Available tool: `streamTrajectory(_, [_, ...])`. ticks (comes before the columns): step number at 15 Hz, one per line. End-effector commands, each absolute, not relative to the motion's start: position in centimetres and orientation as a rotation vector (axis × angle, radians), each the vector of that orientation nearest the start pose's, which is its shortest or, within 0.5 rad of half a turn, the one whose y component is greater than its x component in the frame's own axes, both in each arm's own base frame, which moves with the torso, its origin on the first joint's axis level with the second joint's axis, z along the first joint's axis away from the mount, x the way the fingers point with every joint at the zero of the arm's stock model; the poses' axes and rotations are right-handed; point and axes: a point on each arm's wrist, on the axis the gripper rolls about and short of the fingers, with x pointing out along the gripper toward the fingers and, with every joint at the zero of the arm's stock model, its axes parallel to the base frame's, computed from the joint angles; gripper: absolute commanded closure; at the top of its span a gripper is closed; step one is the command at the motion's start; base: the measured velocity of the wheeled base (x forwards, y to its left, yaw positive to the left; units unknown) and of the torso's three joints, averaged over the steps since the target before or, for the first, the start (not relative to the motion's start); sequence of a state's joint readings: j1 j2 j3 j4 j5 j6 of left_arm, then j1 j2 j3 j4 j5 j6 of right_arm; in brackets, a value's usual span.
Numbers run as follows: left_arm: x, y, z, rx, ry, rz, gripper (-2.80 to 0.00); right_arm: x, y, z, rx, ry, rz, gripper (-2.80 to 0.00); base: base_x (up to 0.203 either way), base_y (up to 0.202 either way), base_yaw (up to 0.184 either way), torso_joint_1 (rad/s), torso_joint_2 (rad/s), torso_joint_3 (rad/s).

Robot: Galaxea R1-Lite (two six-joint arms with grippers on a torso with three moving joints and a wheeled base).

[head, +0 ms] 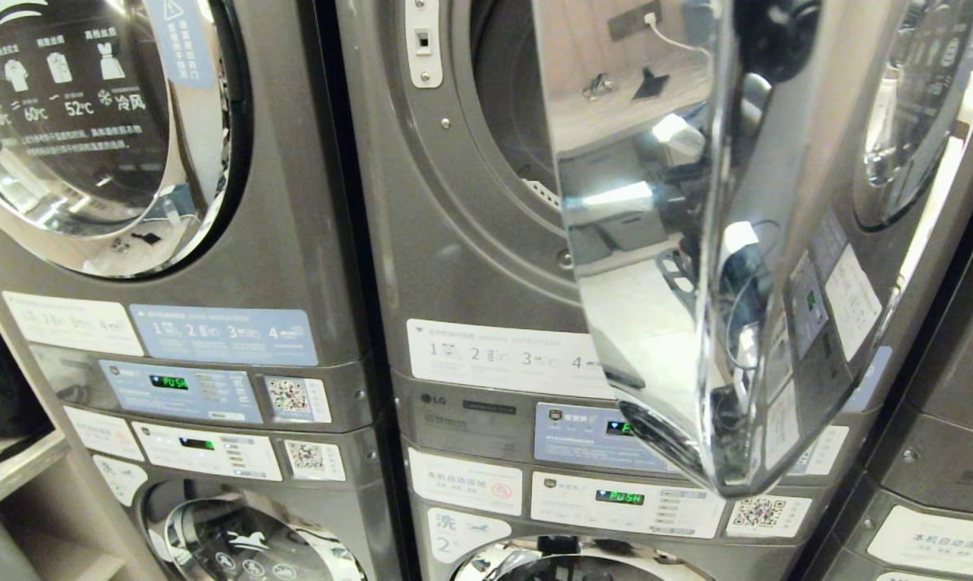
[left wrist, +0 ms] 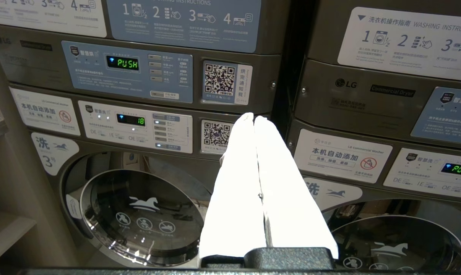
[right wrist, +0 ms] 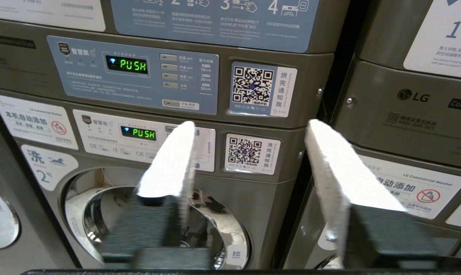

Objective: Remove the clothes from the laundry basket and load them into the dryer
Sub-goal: Open the dryer

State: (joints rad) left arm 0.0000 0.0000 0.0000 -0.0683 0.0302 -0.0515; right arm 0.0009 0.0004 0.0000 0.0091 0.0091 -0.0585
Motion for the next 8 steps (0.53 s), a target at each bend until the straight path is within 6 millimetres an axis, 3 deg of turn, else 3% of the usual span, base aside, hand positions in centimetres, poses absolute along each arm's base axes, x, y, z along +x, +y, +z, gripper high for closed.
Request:
streamTrajectory(1, [-2.15, 0.07, 7.7, -0.053, -0.05, 0.029, 0.0, -2.28, 0.02, 7.45, -0.057, 0.009, 0.011, 0.0, 0.0, 0.0, 0.0, 0.0, 0.0, 0.0])
streamTrajectory(8, [-2.15, 0.07, 7.7, -0.054, -0.05, 0.029, 0.0, -2.28, 0.01, 7.44, -0.058, 0.011, 0.006, 0.0, 0.0, 0.0, 0.0, 0.0, 0.0, 0.0])
